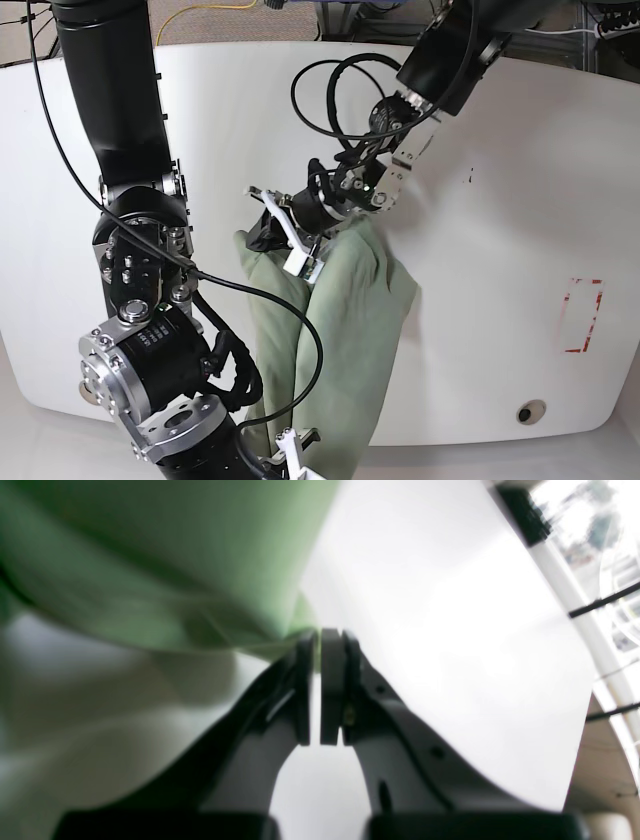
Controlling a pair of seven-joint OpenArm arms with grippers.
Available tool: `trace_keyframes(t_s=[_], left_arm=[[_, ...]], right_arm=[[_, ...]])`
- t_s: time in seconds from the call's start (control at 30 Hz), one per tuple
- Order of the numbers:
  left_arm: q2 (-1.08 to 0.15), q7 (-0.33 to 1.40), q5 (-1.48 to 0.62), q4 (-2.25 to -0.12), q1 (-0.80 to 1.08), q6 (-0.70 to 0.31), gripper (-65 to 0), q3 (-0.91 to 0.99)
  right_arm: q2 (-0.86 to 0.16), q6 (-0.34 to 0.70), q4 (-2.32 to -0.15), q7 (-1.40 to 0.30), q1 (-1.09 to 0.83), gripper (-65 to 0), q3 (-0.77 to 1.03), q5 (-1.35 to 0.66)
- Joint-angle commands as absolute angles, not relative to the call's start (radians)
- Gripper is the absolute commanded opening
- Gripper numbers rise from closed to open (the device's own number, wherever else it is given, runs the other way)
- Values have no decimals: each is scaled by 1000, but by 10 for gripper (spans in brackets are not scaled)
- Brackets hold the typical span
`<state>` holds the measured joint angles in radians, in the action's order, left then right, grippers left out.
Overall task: Layout the t-shirt on the table in an organized manner, then fold the t-shirt properly
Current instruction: 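Grasp the raised shirt fabric with the left gripper next to the right gripper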
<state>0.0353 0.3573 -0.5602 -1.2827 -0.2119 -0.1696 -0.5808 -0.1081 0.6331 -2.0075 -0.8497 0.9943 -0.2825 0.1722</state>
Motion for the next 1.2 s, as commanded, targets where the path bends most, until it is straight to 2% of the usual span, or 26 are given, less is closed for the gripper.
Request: trace_keyframes(t_s=[0.0, 0.6, 0.77, 0.97, 1.03, 1.17], left_arm=[[-8, 346, -562, -1354, -202, -173, -650, -578], [-315, 346, -564, -1681, -16, -177, -650, -573], [-308, 346, -562, -1667, -16, -173, -650, -575], [-194, 371, -562, -1583, -90, -176, -650, -581], [-163, 403, -558, -1558, -110, -176, -608, -582], [-90, 455, -556, -1504, -157, -171, -426, -581]], right_arm=[[-108, 616, -2014, -831, 1033, -650, -274, 180], [-108, 616, -2012, -834, 1030, -650, -223, 180], [-108, 616, -2014, -834, 1029, -650, -223, 180], [-105, 616, -2014, -835, 1027, -650, -223, 180], [-105, 616, -2014, -835, 1027, -650, -225, 180], [-102, 616, -2014, -835, 1027, -650, -226, 180]])
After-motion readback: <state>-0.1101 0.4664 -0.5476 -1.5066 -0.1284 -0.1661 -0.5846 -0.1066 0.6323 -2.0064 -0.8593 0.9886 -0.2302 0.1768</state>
